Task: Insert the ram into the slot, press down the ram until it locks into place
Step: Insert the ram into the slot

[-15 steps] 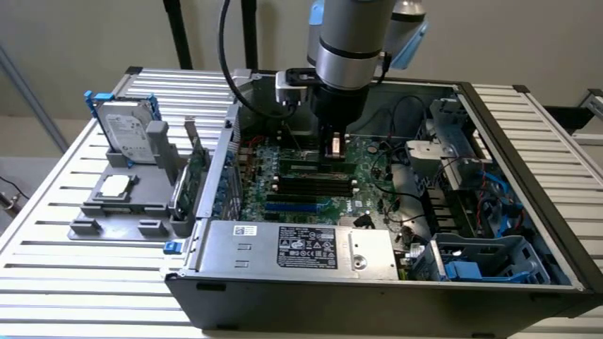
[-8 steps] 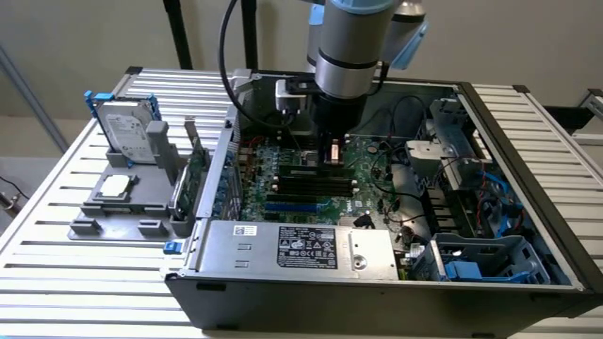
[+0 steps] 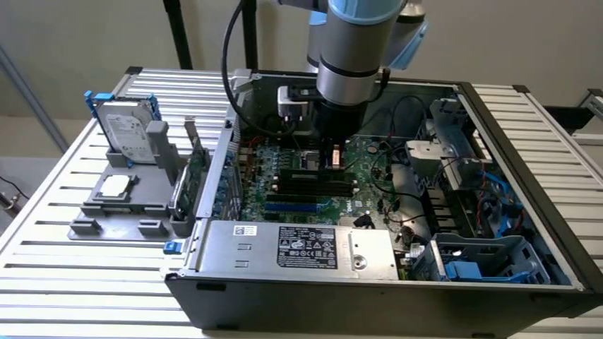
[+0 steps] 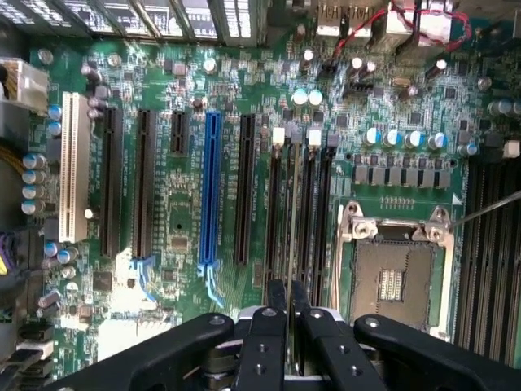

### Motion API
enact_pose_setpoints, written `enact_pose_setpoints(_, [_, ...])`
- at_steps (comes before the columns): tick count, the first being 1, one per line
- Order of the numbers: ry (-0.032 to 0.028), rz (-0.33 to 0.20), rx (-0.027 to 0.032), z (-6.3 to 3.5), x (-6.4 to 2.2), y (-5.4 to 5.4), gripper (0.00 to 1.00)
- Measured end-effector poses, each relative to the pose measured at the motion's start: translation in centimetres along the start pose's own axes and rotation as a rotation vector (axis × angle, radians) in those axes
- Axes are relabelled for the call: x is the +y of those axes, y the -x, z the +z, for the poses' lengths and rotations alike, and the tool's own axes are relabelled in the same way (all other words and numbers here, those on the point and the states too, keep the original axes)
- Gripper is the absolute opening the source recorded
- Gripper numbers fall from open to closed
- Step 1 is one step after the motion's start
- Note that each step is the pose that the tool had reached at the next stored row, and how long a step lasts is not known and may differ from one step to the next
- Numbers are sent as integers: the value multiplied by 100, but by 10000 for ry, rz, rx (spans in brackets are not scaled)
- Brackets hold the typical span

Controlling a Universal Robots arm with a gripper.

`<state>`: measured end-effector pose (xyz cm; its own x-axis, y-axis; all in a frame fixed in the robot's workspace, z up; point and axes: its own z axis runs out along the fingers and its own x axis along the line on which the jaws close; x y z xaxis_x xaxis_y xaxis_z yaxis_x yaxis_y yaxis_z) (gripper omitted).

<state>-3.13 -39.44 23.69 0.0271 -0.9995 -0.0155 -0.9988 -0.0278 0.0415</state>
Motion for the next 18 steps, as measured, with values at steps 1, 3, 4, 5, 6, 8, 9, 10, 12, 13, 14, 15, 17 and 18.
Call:
enact_pose_setpoints(1, [0, 1, -1, 0, 0, 0, 14])
enact_pose_setpoints(3, [5, 2, 0, 0, 0, 0, 14])
enact_pose_setpoints(4, [4, 2, -2, 1, 0, 0, 14])
enact_pose_setpoints(5, [5, 0, -1, 1, 0, 0, 14])
enact_pose_setpoints(6, [5, 1, -2, 1, 0, 0, 14])
enact_pose_setpoints(8, [3, 0, -5, 2, 0, -5, 14])
enact_pose_setpoints(9, [3, -1, -4, 2, 1, -10, 14])
enact_pose_setpoints(10, [4, 1, -2, 1, 4, -18, 14])
enact_pose_setpoints(12, [4, 1, -2, 3, 11, -32, 14])
enact_pose_setpoints(13, [5, 0, -1, 4, 13, -38, 14])
enact_pose_setpoints(14, [3, -1, -2, 7, 16, -44, 14])
enact_pose_setpoints(15, [0, -1, -3, 11, 17, -47, 14])
enact_pose_setpoints(17, [-11, -1, -2, 21, 18, -53, 14])
enact_pose_setpoints(18, [-17, -1, -1, 28, 19, -57, 14])
